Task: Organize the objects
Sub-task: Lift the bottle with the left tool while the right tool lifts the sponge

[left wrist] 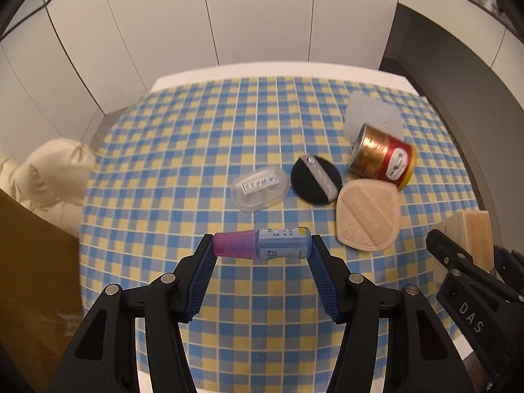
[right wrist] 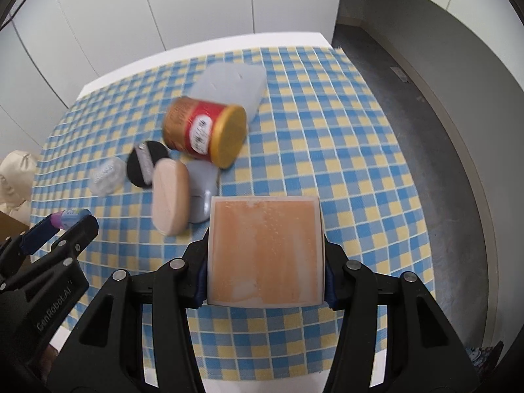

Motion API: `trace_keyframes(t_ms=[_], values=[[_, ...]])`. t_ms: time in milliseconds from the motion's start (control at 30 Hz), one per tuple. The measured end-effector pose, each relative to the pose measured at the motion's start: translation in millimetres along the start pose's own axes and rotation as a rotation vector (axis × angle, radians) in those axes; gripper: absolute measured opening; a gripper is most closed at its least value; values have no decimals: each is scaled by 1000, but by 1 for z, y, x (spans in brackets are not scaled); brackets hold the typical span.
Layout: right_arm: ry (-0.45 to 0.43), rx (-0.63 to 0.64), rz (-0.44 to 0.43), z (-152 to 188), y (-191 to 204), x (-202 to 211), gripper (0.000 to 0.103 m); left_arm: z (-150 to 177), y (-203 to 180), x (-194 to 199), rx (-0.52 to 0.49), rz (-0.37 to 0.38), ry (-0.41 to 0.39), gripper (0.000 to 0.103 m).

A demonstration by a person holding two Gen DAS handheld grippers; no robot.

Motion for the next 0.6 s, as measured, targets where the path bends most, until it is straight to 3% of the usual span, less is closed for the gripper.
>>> trace_keyframes(t_ms=[600], values=[[-80, 64, -3, -21, 8, 102, 53, -25, 12, 103, 37, 8, -62, 57]])
Point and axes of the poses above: each gripper's, at about its wrist camera, not at the fingertips, and x roughly against the way its jaws point, y to its left, z to its underside, the point moved 2 cm from there along -x, roughly the way its jaws point, and after that the axes turned 14 degrees about z, right-handed, at the moved point
